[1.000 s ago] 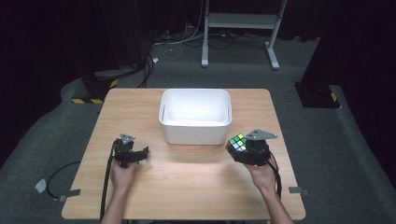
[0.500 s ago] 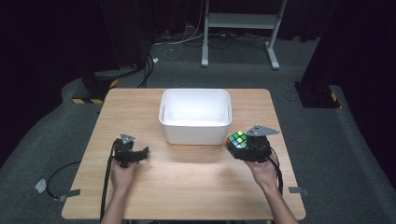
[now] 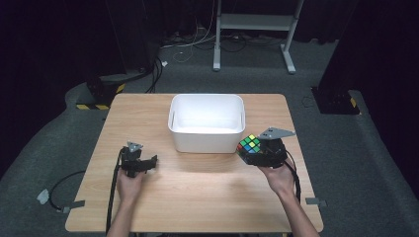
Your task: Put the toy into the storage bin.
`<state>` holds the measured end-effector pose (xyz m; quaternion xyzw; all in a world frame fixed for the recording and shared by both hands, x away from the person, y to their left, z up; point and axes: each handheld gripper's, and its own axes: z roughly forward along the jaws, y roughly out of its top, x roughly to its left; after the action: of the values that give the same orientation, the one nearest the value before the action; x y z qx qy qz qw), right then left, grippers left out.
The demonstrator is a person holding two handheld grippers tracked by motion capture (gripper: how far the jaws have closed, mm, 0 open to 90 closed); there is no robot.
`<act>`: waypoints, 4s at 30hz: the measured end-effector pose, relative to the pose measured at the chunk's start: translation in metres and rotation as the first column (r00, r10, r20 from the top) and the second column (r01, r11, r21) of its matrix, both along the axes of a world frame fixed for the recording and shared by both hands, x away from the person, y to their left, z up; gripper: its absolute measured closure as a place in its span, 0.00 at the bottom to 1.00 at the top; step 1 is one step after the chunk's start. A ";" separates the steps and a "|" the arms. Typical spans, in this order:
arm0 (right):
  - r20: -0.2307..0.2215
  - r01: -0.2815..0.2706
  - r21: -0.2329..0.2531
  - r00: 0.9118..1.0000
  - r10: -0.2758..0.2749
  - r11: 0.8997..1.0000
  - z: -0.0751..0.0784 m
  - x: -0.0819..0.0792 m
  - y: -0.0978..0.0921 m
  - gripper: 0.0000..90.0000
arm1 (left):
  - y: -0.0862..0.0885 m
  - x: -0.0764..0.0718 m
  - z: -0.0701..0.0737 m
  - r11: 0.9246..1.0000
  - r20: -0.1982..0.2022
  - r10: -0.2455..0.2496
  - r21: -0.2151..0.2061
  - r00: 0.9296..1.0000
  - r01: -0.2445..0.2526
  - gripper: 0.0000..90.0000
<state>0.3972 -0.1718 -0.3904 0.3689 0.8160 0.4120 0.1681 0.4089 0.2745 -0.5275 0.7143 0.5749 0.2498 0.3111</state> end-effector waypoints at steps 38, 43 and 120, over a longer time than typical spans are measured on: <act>0.066 -0.093 0.085 0.994 0.087 0.992 0.062 0.026 0.032 0.38 | 0.000 0.000 0.000 1.000 0.000 0.002 0.001 1.000 -0.002 0.19; 0.062 -0.097 0.091 0.994 0.091 0.991 0.069 0.035 0.037 0.38 | 0.000 0.000 0.000 1.000 0.000 0.001 0.001 1.000 -0.001 0.19; -0.051 -0.003 -0.004 0.999 0.003 1.000 0.052 0.172 0.142 0.38 | 0.000 0.000 0.000 1.000 0.005 0.002 -0.007 1.000 -0.002 0.19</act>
<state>0.5689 -0.0299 -0.3382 0.3779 0.8214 0.4011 0.1471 0.4088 0.2742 -0.5277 0.7120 0.5758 0.2499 0.3147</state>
